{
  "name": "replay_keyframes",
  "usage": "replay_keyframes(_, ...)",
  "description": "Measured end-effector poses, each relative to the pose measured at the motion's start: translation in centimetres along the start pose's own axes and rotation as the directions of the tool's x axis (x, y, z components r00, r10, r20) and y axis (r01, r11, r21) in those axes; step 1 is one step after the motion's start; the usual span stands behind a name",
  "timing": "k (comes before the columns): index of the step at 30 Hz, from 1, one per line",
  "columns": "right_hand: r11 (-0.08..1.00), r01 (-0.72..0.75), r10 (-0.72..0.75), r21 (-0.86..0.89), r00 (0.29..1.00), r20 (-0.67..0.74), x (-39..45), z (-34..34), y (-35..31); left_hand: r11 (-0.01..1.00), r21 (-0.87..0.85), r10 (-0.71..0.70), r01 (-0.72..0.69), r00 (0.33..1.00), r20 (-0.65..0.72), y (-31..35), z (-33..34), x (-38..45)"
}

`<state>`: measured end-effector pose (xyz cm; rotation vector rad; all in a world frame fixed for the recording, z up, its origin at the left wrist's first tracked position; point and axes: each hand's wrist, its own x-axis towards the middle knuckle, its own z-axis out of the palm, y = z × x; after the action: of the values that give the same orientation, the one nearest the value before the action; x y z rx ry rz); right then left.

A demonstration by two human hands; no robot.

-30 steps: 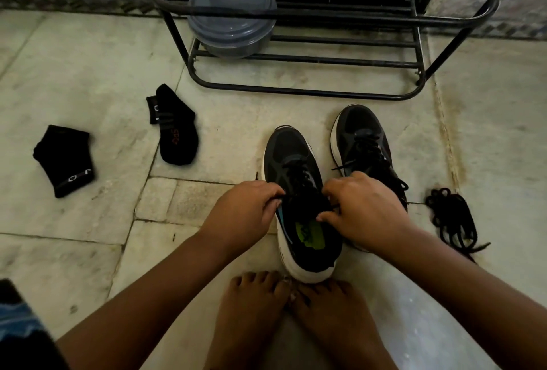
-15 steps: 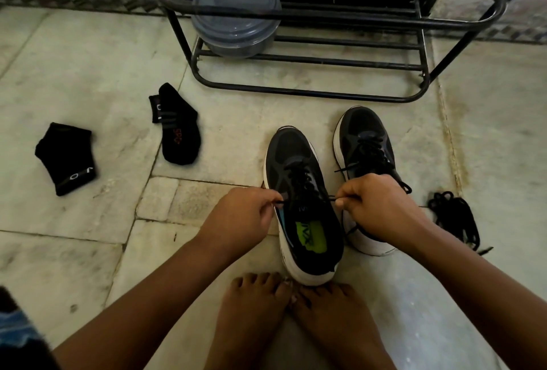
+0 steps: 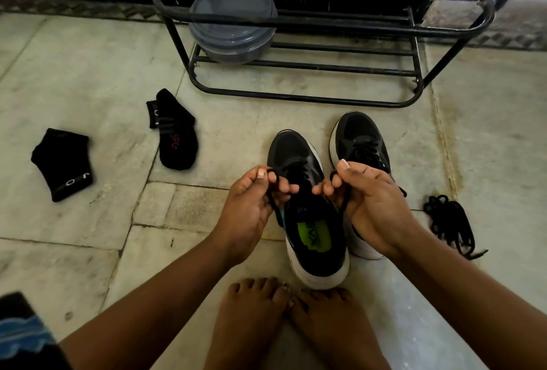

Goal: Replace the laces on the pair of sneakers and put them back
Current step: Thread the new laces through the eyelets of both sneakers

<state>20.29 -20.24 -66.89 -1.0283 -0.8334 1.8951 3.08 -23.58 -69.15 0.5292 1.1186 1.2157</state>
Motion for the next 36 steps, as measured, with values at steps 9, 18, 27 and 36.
replay_keyframes(9, 0.885, -0.100, 0.081, -0.455, 0.995, -0.062, 1.3, 0.3, 1.3, 0.945, 0.326, -0.013, -0.016, 0.996, 0.088, -1.5, -0.3, -0.4)
replay_keyframes(18, 0.833, -0.091, 0.086, -0.546, 0.996, -0.036, 1.5, 0.5, 0.9, 0.873, 0.469, 0.025, -0.132, 0.973, 0.228, -1.1, -0.5, -0.2)
replay_keyframes(27, 0.932, -0.214, 0.199, -0.292, 0.977, -0.082, 2.0, 0.8, 0.3, 0.931, 0.360, -0.007, -0.069, 0.978, 0.206, -0.7, -1.1, 0.2)
replay_keyframes(36, 0.902, -0.125, 0.115, -0.414, 0.992, -0.049, 1.9, -0.3, -0.3, 0.930, 0.358, 0.012, -0.087, 0.978, 0.206, -0.6, -1.3, 0.1)
